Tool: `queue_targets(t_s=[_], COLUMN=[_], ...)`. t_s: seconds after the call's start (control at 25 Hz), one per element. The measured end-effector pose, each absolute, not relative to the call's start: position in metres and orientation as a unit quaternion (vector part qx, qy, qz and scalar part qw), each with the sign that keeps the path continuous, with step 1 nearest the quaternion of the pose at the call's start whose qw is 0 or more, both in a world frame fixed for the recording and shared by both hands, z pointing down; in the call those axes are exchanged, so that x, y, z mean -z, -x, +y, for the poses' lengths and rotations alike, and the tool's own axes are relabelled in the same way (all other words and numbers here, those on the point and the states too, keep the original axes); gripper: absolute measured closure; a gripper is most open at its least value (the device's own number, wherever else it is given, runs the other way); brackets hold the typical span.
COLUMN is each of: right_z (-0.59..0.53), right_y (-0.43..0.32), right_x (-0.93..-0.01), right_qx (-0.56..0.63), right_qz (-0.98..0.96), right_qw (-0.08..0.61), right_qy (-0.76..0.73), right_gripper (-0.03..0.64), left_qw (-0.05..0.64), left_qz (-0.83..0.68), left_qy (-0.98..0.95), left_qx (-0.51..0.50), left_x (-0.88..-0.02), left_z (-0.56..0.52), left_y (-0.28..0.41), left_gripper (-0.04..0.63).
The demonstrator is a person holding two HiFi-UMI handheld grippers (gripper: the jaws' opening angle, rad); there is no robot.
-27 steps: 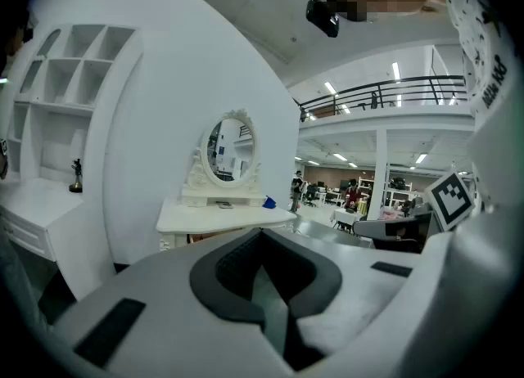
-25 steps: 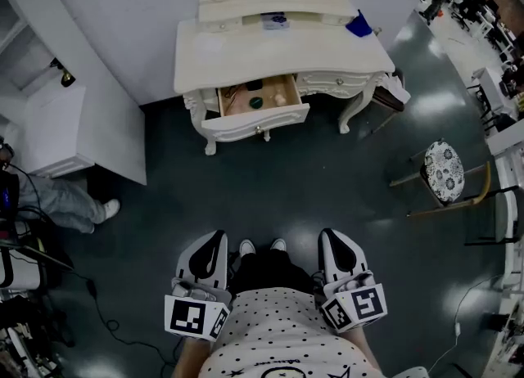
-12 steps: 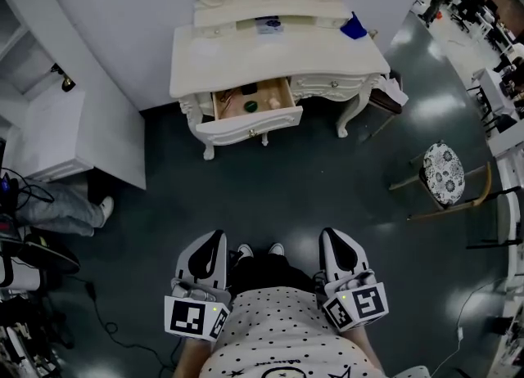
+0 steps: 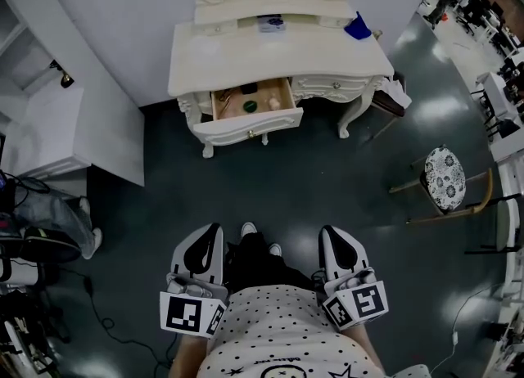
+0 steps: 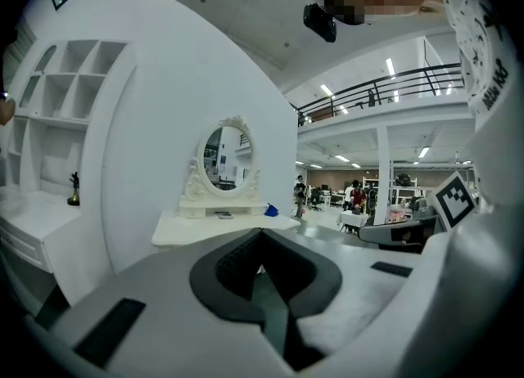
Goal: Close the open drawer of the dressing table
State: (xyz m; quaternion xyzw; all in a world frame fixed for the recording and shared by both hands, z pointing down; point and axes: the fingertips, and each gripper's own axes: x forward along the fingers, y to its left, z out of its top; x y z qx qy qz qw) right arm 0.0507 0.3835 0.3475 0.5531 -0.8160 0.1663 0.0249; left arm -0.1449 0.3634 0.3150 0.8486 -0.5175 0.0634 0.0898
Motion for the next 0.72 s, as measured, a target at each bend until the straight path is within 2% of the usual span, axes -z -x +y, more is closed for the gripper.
queue_targets(t_s=[0.44, 0.72], right_z=[0.294, 0.246], right_y=[-0.051, -0.051], right_x=[-0.342, -0.336], right_qx=[-0.164, -0.161], right_qz=[-0.806, -0.789], right_qw=[0.05, 0.038], right_qy=[-0.567, -0.591], right_gripper=[0.609, 0.609], left_qw=[0.095, 0.086], left_qz=[-0.504, -0.49], left_qy=[-0.857, -0.866], left_qx=[-0.05, -0.05], left_x=[-0.307, -0.303], left_z=[0.261, 0.205], left_y=[0.142, 0.146], left_gripper=[0.584, 0.584])
